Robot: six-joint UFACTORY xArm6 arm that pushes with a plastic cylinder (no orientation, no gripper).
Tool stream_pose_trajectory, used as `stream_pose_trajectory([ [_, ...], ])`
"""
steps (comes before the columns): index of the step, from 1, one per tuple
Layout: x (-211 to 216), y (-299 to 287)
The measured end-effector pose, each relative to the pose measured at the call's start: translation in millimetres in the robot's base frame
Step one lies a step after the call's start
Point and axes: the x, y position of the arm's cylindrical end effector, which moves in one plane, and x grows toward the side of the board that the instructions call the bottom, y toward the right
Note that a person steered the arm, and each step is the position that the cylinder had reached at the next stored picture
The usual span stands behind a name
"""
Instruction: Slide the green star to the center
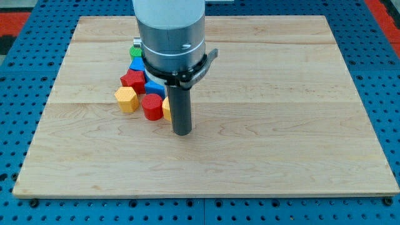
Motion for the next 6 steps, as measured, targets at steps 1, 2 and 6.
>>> stream_pose_trajectory([
  [1, -2.8, -5.3],
  [2, -8.2, -17.1],
  [6, -184.4, 114.4],
])
